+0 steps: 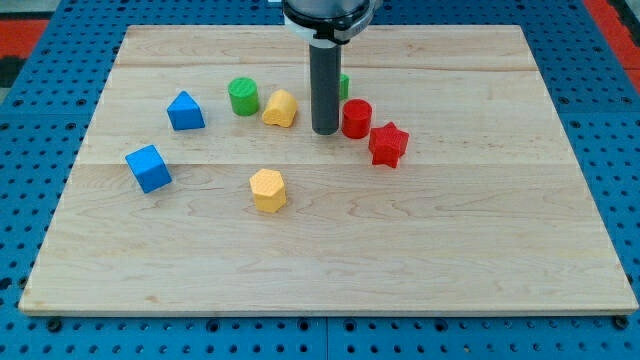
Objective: Move the green circle towards the top left of the board
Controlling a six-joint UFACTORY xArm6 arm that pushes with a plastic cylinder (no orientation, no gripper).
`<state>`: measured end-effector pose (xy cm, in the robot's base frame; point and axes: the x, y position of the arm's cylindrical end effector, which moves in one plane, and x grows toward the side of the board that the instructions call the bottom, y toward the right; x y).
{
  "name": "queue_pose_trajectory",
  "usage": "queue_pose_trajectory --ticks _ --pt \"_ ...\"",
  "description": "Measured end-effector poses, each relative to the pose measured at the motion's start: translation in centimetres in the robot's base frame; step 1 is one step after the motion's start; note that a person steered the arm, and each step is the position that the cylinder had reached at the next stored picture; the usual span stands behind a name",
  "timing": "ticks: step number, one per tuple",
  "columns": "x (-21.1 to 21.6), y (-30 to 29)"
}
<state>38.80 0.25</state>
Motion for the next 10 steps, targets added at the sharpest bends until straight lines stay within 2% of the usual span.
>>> queue_pose_trajectory --ticks 2,4,6,8,10 --pt "0.0 -1.5" --pt "-0.8 -8.0" --pt "-5.3 -12.2" --pt "-10.8 -12.9" --pt "-13.0 -10.7"
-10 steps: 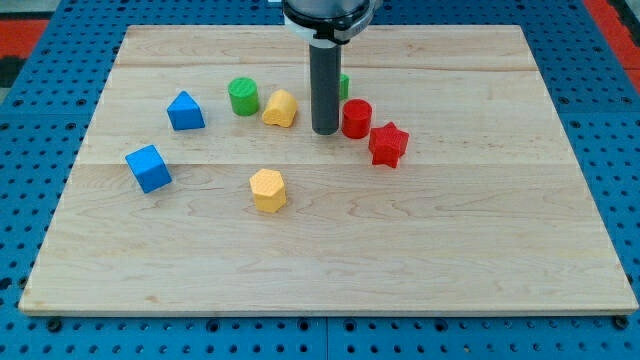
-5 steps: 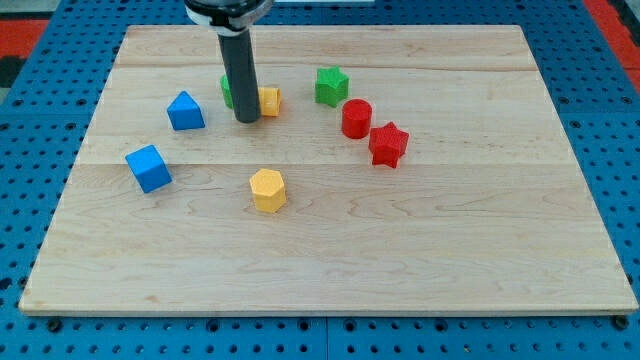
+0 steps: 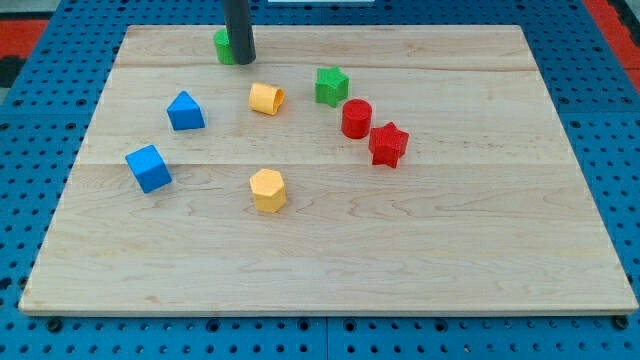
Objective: Move the green circle towards the top left of the board
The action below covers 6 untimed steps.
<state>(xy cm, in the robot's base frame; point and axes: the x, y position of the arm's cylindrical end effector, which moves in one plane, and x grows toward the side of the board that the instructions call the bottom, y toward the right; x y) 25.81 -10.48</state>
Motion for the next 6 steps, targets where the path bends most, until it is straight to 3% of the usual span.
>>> queue_pose_trajectory --ticks 3,5,6 --pt "-1.9 4.3" --pt "-3.9 0.8" --pt "1.9 -3.5"
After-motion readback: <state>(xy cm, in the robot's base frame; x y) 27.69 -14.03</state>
